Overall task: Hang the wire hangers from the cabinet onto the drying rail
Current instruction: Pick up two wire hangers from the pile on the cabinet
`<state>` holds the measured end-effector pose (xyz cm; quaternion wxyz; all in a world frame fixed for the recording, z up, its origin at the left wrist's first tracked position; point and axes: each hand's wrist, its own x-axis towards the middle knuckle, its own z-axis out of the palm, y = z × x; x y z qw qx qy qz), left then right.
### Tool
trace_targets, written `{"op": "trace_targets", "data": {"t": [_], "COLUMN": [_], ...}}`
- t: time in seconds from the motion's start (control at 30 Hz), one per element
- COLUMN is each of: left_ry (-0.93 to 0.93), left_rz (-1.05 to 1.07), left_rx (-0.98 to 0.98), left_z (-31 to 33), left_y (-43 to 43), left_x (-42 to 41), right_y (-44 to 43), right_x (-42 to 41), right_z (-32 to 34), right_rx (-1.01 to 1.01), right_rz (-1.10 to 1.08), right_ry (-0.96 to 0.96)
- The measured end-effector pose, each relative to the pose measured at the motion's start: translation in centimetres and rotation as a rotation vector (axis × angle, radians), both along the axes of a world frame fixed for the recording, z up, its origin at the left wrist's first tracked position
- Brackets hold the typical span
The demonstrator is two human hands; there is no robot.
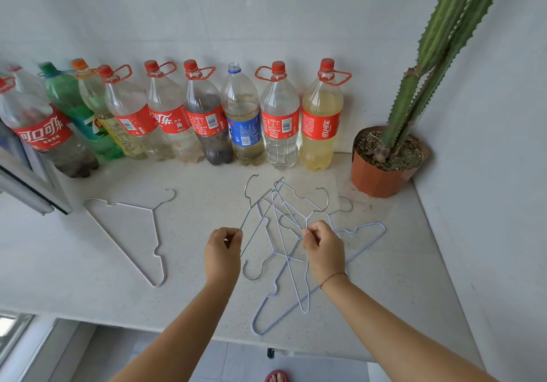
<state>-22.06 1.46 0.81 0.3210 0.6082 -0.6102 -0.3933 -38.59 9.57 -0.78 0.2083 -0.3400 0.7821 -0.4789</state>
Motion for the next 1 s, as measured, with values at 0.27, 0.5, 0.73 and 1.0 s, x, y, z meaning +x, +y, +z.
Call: {"op": "trace_targets", "data": {"t": [0.27, 0.5, 0.73, 1.0], "left_ry": [0.029, 0.130, 0.139, 0.119], "left_rz": [-0.003, -0.019, 0.060, 0.130], "left_rx": [0.055, 0.151, 0.143, 0.085], "left_z": [0.8, 1.1, 0.9, 1.3], "left_y": [1.0, 3.1, 2.7, 2.1], "left_x": [0.0, -1.4, -0.3, 0.8], "right_y": [-0.1, -0.4, -0.7, -0.6], "right_x": [0.7, 3.9, 2.9, 2.8], "right_z": [-0.1, 0.6, 1.1, 1.1], "right_rx": [0.015, -0.001, -0.041, -0.036], "right_rz": [-0.052, 0.050, 0.029, 0.067], "right_ry": [-0.021, -0.123, -0.141, -0.173]}}
